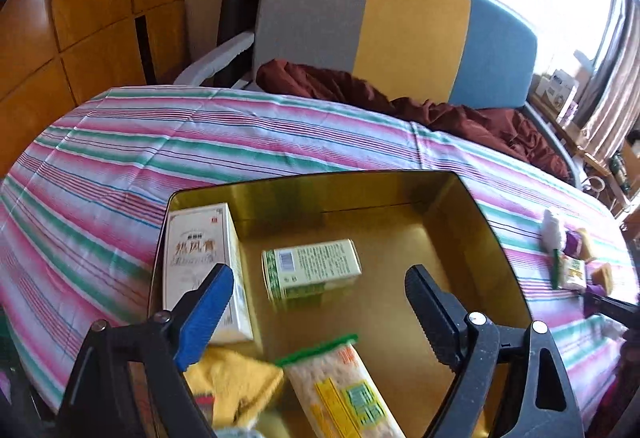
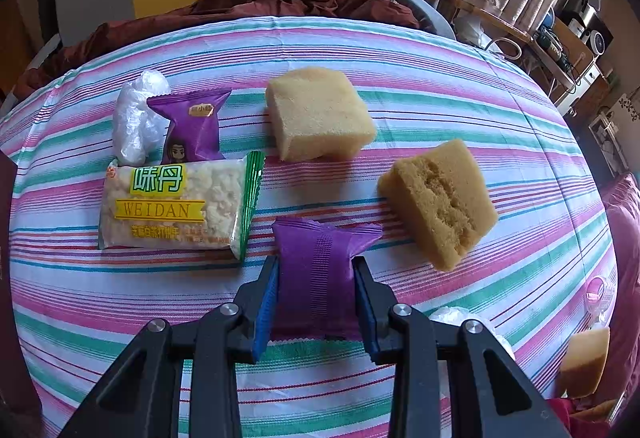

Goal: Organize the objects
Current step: 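Open the left gripper to release the green box in the gold tray, then carry the purple candy with the right gripper into the gold tray and release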

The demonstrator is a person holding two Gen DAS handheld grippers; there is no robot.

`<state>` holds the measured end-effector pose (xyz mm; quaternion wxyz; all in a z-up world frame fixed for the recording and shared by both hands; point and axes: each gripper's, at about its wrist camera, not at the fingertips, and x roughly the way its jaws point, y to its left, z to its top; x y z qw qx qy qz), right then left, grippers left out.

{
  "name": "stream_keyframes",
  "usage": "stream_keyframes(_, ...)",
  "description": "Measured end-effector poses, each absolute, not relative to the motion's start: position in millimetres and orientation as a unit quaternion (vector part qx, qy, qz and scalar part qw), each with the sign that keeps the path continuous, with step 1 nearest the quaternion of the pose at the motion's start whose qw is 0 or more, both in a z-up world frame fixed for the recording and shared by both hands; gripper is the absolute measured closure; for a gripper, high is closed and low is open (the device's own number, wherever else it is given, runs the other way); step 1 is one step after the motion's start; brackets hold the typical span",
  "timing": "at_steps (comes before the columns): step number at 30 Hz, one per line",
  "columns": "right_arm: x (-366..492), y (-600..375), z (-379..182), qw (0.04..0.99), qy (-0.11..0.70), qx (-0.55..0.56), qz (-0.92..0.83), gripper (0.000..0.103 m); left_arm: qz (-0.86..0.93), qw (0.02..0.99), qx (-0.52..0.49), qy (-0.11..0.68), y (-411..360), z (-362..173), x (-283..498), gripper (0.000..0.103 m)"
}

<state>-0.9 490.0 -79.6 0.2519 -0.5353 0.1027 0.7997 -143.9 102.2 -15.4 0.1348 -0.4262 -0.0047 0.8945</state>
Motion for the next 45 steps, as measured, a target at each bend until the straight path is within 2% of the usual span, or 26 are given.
stream_keyframes(15,2,486,-80,0.249,0.097,-0.539,0.799,0.068,0.903,0.170,-0.394,0.005,77,-7,-30,0.015)
stream_keyframes(28,12,459,-81,0.227,0.094,-0.557,0.793,0.068,0.910,0.154,-0.385,-0.023,35,-13,-8,0.015)
stream_keyframes(34,25,442,-48,0.229,0.110,-0.513,0.820,0.068,0.913,0.141,-0.380,-0.035,16,-14,-4,0.015)
stream_keyframes(38,21,402,-17,0.169,0.116,-0.487,0.849,0.068,0.912,0.138,-0.383,-0.049,8,-16,-5,0.015)
stream_keyframes(45,-33,260,12,0.008,0.062,-0.471,0.880,0.068,0.917,0.135,-0.374,-0.040,3,-15,-2,0.014)
